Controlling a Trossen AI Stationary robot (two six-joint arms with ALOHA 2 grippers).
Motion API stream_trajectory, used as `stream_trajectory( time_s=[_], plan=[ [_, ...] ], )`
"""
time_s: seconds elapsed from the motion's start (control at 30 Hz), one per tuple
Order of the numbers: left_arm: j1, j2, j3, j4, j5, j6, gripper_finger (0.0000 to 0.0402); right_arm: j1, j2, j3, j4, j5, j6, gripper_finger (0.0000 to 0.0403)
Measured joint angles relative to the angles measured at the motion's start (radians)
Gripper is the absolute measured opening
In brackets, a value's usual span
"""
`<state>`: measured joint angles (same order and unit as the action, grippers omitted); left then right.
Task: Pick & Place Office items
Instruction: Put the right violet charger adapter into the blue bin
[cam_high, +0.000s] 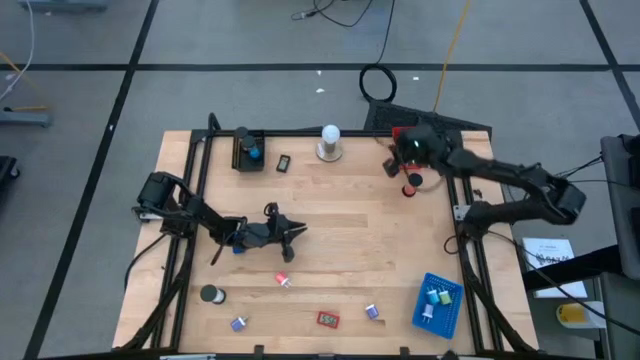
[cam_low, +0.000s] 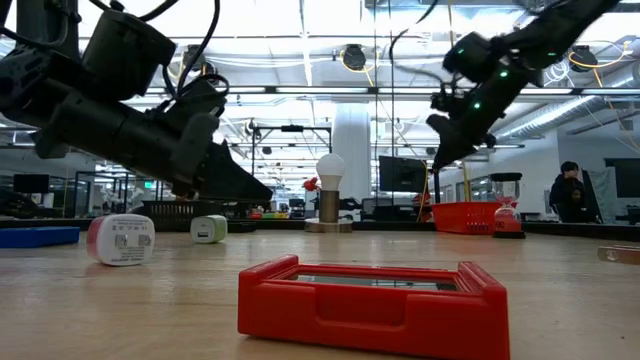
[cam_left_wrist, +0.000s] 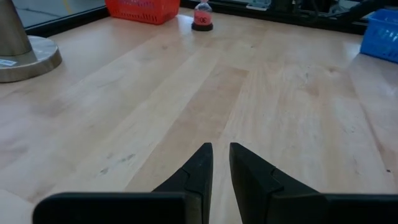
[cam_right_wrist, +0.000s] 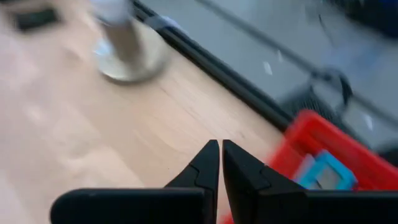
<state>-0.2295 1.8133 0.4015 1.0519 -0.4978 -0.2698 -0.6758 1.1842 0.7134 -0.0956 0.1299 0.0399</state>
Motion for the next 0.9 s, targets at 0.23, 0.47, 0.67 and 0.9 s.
stream_trajectory(
  time_s=[0.23, 0.47, 0.67, 0.9],
  plan=[
    [-0.001, -0.027, 0.0, 0.006, -0.001, 0.057, 0.0062, 0.132, -0.223, -0.185, 0.303, 0.002, -0.116, 0.0015],
    [-0.002, -0.116, 0.0, -0.004, 0.023, 0.119, 0.0062, 0.242, -0.378, -0.224, 0.31, -0.002, -0.075, 0.0015],
    [0.0, -0.133, 0.022, -0.004, 0.158, 0.114, 0.0062, 0.356, -0.385, -0.3, 0.434, -0.002, -0.048, 0.0015],
    [-0.051, -0.133, 0.093, -0.203, 0.01, 0.11, 0.0062, 0.492, -0.355, -0.388, 0.611, 0.003, -0.044, 0.0015]
  ],
)
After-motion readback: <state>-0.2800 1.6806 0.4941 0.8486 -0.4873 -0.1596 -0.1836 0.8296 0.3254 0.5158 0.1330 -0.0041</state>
